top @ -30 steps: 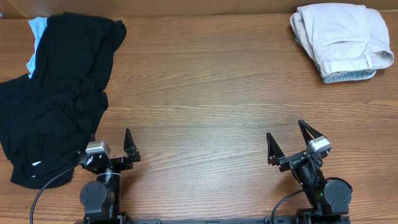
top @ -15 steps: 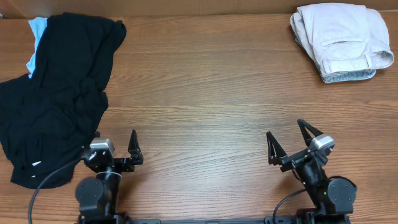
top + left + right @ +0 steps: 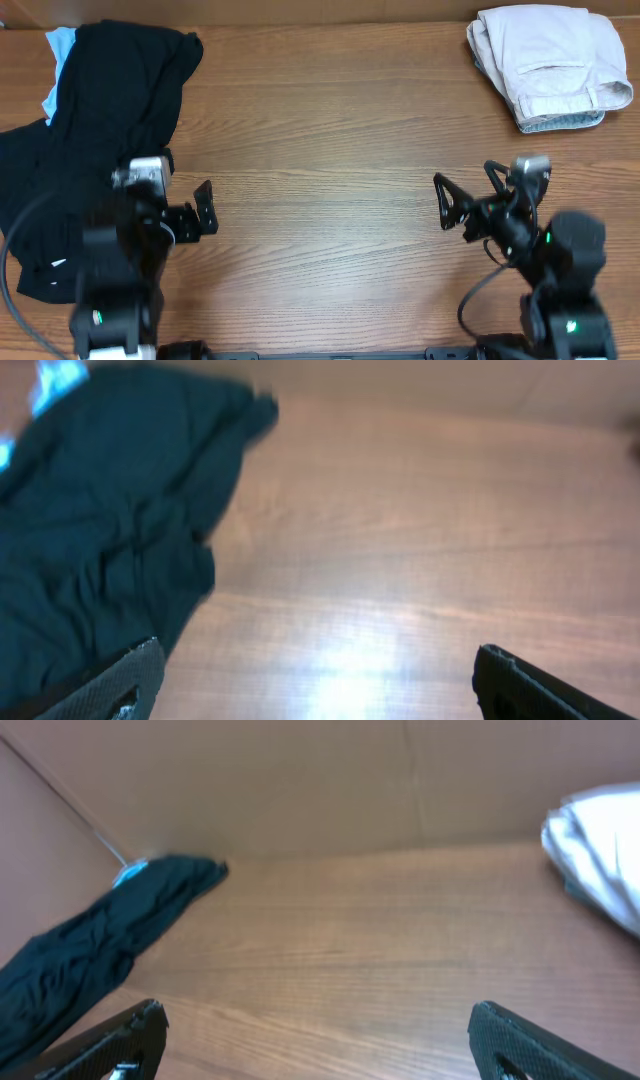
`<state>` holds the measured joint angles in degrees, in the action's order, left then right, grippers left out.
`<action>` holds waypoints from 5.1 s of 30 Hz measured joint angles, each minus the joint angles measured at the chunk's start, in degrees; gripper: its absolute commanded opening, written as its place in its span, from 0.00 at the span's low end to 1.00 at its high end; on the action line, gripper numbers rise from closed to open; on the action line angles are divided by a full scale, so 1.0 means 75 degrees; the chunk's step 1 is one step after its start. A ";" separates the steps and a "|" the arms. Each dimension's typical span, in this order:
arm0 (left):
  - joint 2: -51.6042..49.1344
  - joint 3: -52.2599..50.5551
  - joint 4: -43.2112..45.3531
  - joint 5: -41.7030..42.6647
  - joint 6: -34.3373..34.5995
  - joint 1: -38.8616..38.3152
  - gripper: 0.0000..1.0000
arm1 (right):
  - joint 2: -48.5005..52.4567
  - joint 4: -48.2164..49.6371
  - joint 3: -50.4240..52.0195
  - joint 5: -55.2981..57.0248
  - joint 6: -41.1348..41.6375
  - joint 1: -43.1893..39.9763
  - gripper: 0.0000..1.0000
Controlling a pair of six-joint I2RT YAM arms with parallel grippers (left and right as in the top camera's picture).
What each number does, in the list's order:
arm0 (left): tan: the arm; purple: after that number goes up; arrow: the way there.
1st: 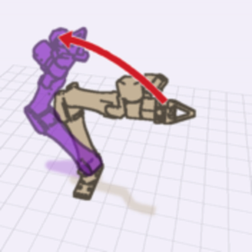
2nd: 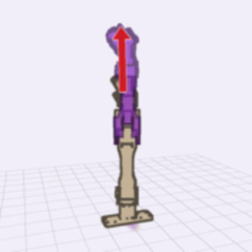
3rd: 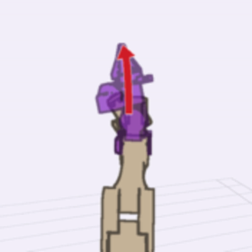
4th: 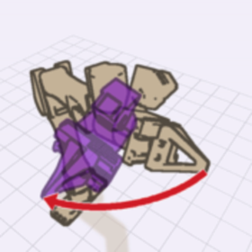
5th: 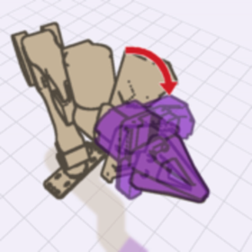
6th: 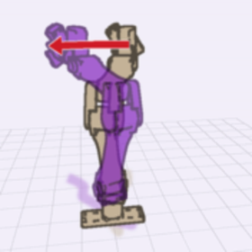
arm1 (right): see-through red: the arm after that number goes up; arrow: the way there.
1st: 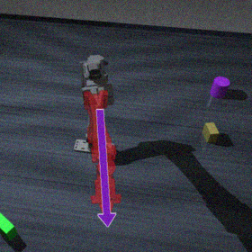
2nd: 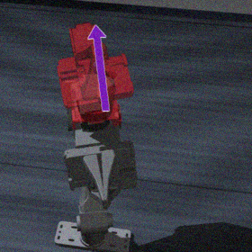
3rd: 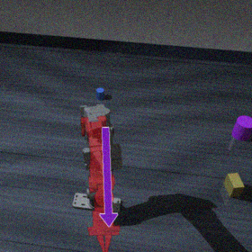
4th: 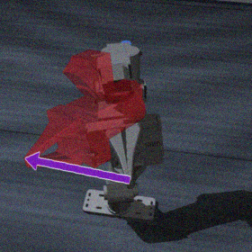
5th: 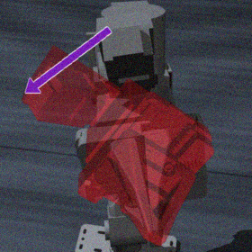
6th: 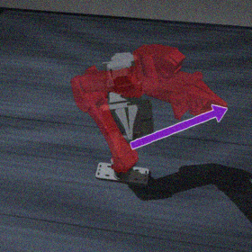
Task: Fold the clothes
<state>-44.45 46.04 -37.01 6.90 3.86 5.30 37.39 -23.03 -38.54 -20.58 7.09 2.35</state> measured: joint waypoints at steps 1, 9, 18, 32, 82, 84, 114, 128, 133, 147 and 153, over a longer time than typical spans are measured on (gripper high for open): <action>-0.0399 0.0344 -0.0306 0.0003 -0.0044 0.0000 1.00 | 0.0414 -0.0356 -0.0405 -0.0003 0.0006 0.0000 1.00; -0.3931 0.2040 -0.0901 0.0003 -0.0318 0.0000 1.00 | 0.2940 -0.0507 -0.1789 -0.0545 0.0058 0.0000 1.00; -0.7114 0.2171 -0.1023 -0.0154 -0.0510 0.0006 1.00 | 0.4884 0.0146 -0.1804 -0.2238 0.0169 0.0000 1.00; -0.7426 0.4112 -0.1585 -0.2690 -0.0542 0.0997 0.97 | 0.5712 0.0201 -0.1804 -0.2192 0.0172 0.0000 1.00; -0.8749 0.9224 -0.5205 0.0694 -0.0775 0.1102 0.04 | 0.5738 -0.0530 -0.1804 -0.0933 0.0289 0.0000 0.99; -0.8749 0.9702 -0.5228 0.1381 -0.0807 0.0793 0.04 | 0.5738 -0.0554 -0.1804 -0.0933 0.0347 0.0000 0.99; -1.0826 1.0089 0.0111 0.3244 0.0076 -0.5502 0.56 | 0.5004 -0.2996 -0.1804 -0.0860 0.1728 -0.2331 0.94; -1.0891 1.1342 -0.2585 0.3249 -0.0402 -0.3354 1.00 | 0.4878 -0.1483 -0.1804 -0.0417 0.1049 -0.0434 0.93; -1.0891 1.1354 -0.3465 0.3188 -0.0831 -0.1883 1.00 | 0.5117 -0.1125 -0.1816 0.1110 0.1848 0.0568 0.90; -1.0891 1.1354 -0.3774 0.2946 -0.1000 -0.0836 1.00 | 0.7554 -0.0915 -0.1818 0.1743 0.3051 0.0944 0.57; -1.0891 1.1354 -0.4033 0.2358 -0.1032 -0.0845 1.00 | 0.7568 -0.0836 -0.1775 0.1737 0.3206 0.0941 0.04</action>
<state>-126.13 131.20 -67.26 24.58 -3.88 -1.04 94.15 -29.30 -51.86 -7.55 31.14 9.41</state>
